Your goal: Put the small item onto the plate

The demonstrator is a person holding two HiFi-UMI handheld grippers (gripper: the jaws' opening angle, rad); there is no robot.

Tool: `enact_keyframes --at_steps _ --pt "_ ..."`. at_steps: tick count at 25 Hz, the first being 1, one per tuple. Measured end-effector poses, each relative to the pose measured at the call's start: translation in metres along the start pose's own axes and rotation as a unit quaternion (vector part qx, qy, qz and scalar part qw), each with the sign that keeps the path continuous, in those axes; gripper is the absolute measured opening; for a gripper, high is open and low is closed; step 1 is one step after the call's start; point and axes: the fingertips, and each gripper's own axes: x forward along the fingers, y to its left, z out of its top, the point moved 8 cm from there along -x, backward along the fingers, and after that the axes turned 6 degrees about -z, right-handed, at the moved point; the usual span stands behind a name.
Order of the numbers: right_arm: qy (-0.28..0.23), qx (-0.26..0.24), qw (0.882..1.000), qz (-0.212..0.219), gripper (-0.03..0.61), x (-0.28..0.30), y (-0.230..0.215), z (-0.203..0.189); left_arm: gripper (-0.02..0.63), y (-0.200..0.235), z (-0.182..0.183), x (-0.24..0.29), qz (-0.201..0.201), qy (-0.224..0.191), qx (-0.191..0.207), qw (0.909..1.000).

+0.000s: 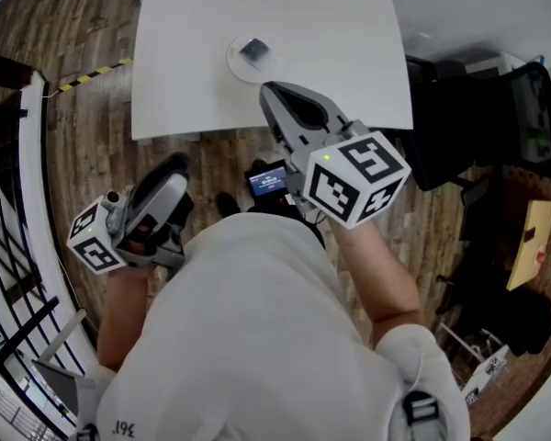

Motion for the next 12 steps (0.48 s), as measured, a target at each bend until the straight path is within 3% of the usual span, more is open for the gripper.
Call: enact_keyframes --at_steps 12 --pt "-0.04 0.004 0.999 0.024 0.002 -0.03 0.019 0.02 0.147 -0.021 -0.003 0.002 -0.034 0.011 0.015 0.9992"
